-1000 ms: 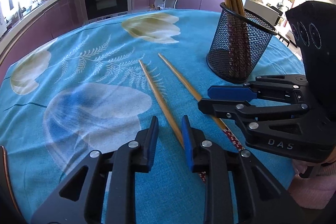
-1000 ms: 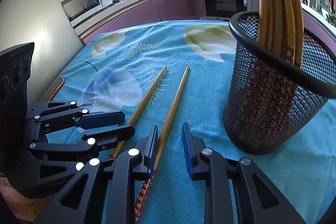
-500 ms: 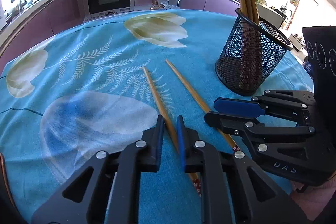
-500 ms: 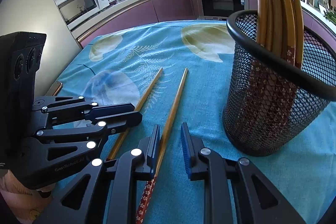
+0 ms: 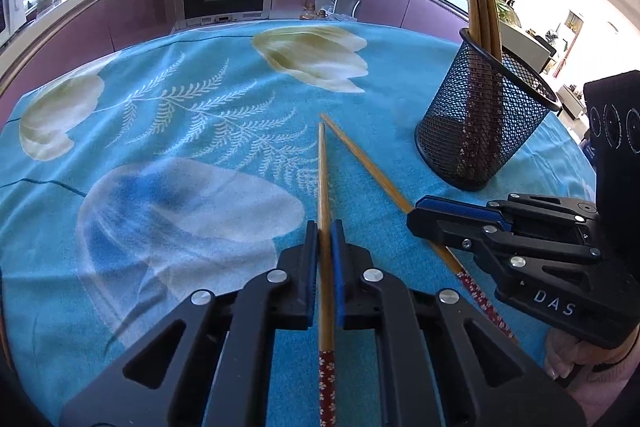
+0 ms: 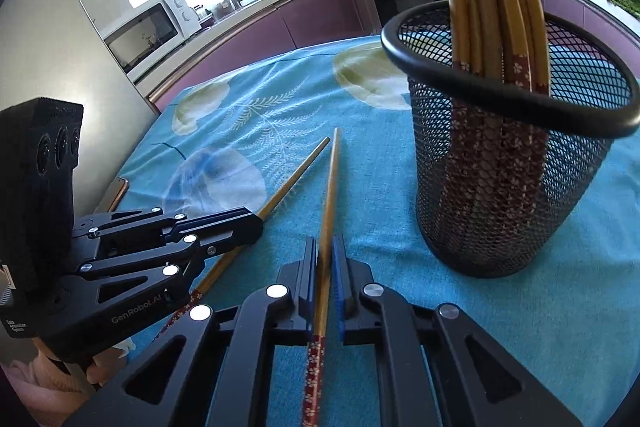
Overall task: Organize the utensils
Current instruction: 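Lift both held chopsticks and tilt them upright above the cloth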
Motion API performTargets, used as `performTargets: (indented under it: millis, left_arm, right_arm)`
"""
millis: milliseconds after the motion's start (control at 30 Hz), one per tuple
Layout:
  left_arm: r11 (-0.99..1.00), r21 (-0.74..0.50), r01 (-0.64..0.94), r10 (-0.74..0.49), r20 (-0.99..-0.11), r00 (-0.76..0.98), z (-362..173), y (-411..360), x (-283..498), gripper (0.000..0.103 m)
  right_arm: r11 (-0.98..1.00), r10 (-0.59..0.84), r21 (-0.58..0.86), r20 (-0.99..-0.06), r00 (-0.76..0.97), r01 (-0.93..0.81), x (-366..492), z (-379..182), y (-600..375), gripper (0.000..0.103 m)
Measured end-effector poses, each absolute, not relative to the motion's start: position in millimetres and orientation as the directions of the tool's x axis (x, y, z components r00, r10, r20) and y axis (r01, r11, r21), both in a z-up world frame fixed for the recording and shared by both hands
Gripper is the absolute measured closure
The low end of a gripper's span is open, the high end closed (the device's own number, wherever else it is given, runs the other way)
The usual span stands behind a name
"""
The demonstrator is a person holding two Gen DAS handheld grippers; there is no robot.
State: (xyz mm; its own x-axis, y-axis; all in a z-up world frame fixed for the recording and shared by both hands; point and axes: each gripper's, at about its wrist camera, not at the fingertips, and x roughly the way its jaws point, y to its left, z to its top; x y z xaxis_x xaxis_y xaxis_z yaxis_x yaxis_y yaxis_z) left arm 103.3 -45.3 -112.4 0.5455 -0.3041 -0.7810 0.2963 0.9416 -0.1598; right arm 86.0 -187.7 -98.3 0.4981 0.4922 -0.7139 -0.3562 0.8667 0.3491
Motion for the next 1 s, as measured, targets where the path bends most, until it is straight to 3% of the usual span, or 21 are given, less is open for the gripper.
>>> performTargets:
  millis: [267,633,1000]
  left_arm:
    - [0.935,-0.154,0.319,-0.311,-0.787,0.532,-112.2,-47.6,93.0,0.095]
    - [0.928,-0.121,0.353,-0.302,-0.797,0.523,-114.1,-54.9,104.6,0.092]
    - [0.936,-0.109,0.336,-0.286,-0.791,0.54,-112.8,-60.3,108.7,0.096]
  right_arm:
    - [0.849,0.513,0.342,-0.717,0.472,-0.403,79.0,-97.2,-182.9,0.097]
    - [0.854,0.487,0.291,-0.739,0.466,-0.431,81.9,-100.7,-168.6,0.09]
    - [0.856,0.489,0.295,-0.729,0.48,-0.424,81.2,-98.7,-174.1,0.097]
